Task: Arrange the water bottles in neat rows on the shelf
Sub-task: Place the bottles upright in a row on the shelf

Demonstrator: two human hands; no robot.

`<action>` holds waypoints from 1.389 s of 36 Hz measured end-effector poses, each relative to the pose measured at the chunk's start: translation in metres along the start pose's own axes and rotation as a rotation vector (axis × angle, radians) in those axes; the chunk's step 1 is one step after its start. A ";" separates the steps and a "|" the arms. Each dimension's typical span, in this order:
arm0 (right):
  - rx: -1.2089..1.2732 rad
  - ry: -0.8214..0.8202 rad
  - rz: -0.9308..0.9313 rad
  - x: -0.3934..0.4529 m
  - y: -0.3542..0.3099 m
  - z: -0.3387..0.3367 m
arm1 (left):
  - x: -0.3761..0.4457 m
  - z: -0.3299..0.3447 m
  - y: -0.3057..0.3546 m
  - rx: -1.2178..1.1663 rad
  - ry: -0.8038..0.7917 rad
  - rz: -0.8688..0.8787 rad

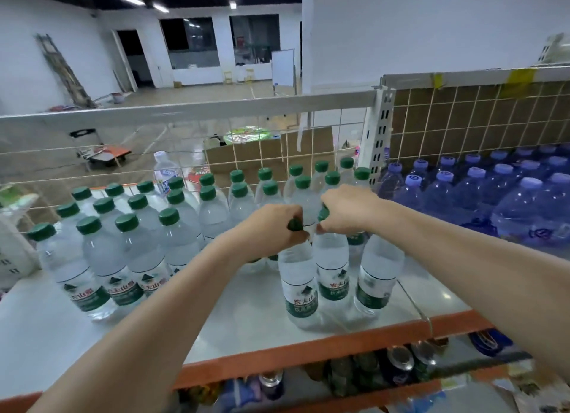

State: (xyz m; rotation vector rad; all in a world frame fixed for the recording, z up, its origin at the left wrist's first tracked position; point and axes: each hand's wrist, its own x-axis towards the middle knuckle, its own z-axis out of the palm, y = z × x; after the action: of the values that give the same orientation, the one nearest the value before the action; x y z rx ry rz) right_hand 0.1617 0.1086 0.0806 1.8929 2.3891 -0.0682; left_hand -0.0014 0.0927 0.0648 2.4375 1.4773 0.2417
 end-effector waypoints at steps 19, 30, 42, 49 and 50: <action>0.166 0.154 -0.040 0.047 -0.076 0.009 | -0.014 -0.038 -0.089 0.067 0.004 -0.065; 0.155 0.200 -0.063 0.075 -0.111 0.009 | -0.009 -0.053 -0.130 0.157 -0.020 -0.045; 0.143 0.179 -0.025 0.084 -0.115 0.008 | -0.006 -0.046 -0.145 0.112 0.038 0.017; 0.152 0.085 -0.029 0.081 -0.113 0.009 | -0.007 -0.037 -0.149 0.280 0.027 -0.003; 0.146 0.082 -0.034 0.081 -0.114 0.010 | -0.007 -0.037 -0.149 0.321 0.013 -0.015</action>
State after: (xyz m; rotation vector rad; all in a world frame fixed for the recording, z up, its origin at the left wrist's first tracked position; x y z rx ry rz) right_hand 0.0332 0.1598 0.0603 1.9523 2.5350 -0.1750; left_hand -0.1403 0.1574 0.0523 2.6713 1.6500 0.0158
